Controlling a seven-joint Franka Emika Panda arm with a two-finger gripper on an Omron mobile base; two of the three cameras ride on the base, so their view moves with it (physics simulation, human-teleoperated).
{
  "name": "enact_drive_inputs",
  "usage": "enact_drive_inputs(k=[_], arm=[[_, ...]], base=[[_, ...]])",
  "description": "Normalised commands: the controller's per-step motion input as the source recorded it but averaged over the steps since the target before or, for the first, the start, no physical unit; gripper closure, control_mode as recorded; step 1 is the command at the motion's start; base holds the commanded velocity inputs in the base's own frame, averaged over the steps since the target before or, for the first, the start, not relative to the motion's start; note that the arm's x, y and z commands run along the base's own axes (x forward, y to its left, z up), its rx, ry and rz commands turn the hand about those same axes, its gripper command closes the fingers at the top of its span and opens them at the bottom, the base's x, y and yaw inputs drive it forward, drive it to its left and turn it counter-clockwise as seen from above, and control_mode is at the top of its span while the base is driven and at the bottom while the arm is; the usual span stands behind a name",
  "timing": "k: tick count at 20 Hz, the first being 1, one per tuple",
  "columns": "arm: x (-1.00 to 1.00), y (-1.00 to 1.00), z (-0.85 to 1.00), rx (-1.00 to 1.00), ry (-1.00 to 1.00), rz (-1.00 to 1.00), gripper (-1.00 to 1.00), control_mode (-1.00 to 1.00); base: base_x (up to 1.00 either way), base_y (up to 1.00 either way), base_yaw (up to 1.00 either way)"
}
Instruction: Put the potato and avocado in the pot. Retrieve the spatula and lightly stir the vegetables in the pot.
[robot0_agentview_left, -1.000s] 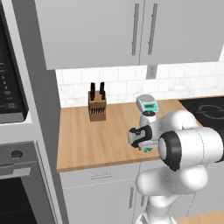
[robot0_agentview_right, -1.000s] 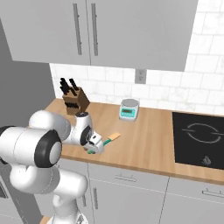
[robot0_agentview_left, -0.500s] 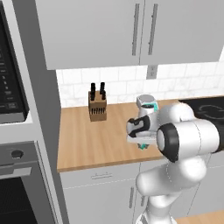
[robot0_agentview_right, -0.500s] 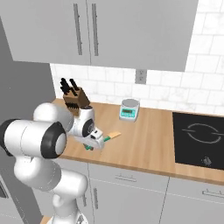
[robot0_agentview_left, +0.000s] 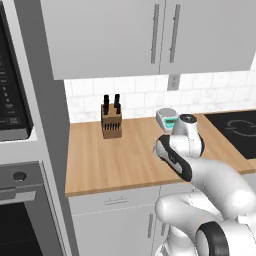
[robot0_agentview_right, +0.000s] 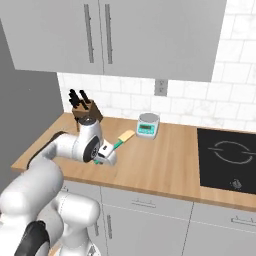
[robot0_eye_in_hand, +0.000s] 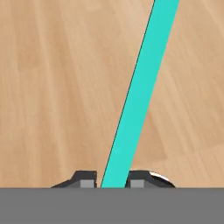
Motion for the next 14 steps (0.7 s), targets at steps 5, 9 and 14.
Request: enact_drive_inputs(k=[5,9,14], arm=[[-0.41,0.00,1.00,0.00,-0.06,-0.01,1.00,-1.00],[-0.64,0.00,1.00,0.00,0.02,-0.08,1.00,-1.00],[-0.77,-0.08,0.85,0.00,0.05,-0.11,1.00,-1.00]], base=[[0.00,0.00,0.00],[0.00,0.00,0.00],[0.00,0.00,0.00]])
